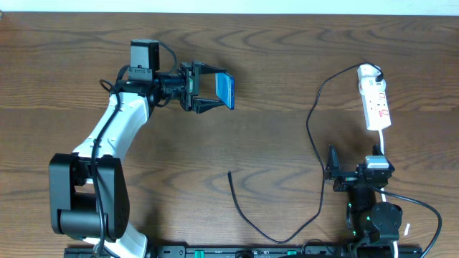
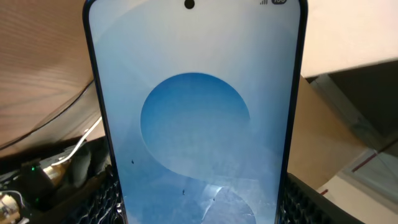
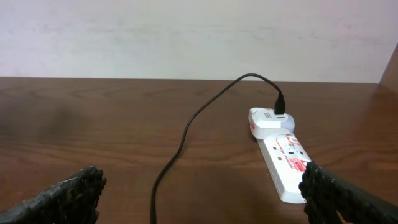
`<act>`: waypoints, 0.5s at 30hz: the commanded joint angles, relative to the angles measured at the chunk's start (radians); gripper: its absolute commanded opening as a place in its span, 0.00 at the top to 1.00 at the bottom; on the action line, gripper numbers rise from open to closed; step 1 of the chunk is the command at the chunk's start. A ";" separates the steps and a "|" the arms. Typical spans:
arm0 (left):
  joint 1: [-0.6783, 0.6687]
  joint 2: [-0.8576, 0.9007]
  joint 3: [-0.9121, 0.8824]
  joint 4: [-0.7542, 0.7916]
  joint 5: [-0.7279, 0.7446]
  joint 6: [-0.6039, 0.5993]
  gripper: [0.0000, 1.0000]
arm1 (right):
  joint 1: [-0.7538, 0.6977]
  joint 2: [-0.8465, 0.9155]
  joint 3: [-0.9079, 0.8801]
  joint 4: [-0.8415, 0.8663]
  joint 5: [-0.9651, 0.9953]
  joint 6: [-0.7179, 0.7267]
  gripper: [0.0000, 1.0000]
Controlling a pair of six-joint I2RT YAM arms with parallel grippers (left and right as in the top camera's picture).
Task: Plug charger to phone and switch on socket
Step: 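Lift the phone with the left gripper and tilt it upright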
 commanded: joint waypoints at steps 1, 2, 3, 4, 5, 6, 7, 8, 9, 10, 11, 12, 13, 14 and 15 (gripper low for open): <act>0.000 -0.025 0.029 0.016 0.064 -0.009 0.93 | 0.008 -0.007 -0.002 -0.004 -0.005 -0.005 0.01; 0.000 -0.025 0.029 0.016 0.064 -0.009 0.93 | 0.008 -0.007 -0.002 -0.004 -0.005 -0.005 0.01; 0.000 -0.025 0.029 0.016 0.064 -0.009 0.92 | 0.008 -0.007 -0.002 -0.004 -0.005 -0.005 0.01; 0.000 -0.025 0.029 0.016 0.064 -0.009 0.93 | 0.008 -0.007 -0.002 -0.004 -0.005 -0.005 0.01; 0.000 -0.025 0.029 0.016 0.064 -0.009 0.92 | 0.008 -0.007 -0.002 -0.004 -0.005 -0.005 0.01; 0.000 -0.025 0.029 0.016 0.064 -0.009 0.92 | 0.008 -0.007 -0.002 -0.004 -0.005 -0.005 0.01; 0.000 -0.025 0.029 0.016 0.064 -0.009 0.92 | 0.008 -0.007 -0.002 -0.004 -0.005 -0.005 0.01; 0.000 -0.025 0.029 0.016 0.064 -0.009 0.93 | 0.008 -0.007 -0.002 -0.004 -0.005 -0.005 0.01; 0.000 -0.025 0.029 0.016 0.064 -0.009 0.93 | 0.008 -0.007 -0.002 -0.004 -0.005 -0.005 0.01; 0.000 -0.025 0.029 0.016 0.064 -0.009 0.92 | 0.008 -0.007 -0.002 -0.004 -0.005 -0.005 0.01; 0.000 -0.025 0.029 0.016 0.064 -0.009 0.92 | 0.008 -0.007 -0.002 -0.004 -0.005 -0.005 0.01; 0.000 -0.025 0.029 0.016 0.064 -0.009 0.92 | 0.008 -0.007 -0.002 -0.004 -0.005 -0.005 0.01; 0.000 -0.025 0.029 0.016 0.064 -0.009 0.93 | 0.008 -0.007 -0.002 -0.004 -0.005 -0.005 0.01; 0.000 -0.025 0.029 0.016 0.064 -0.009 0.92 | 0.008 -0.007 -0.002 -0.004 -0.005 -0.005 0.01; 0.000 -0.025 0.029 0.016 0.064 -0.009 0.93 | 0.008 -0.007 -0.002 -0.004 -0.005 -0.005 0.01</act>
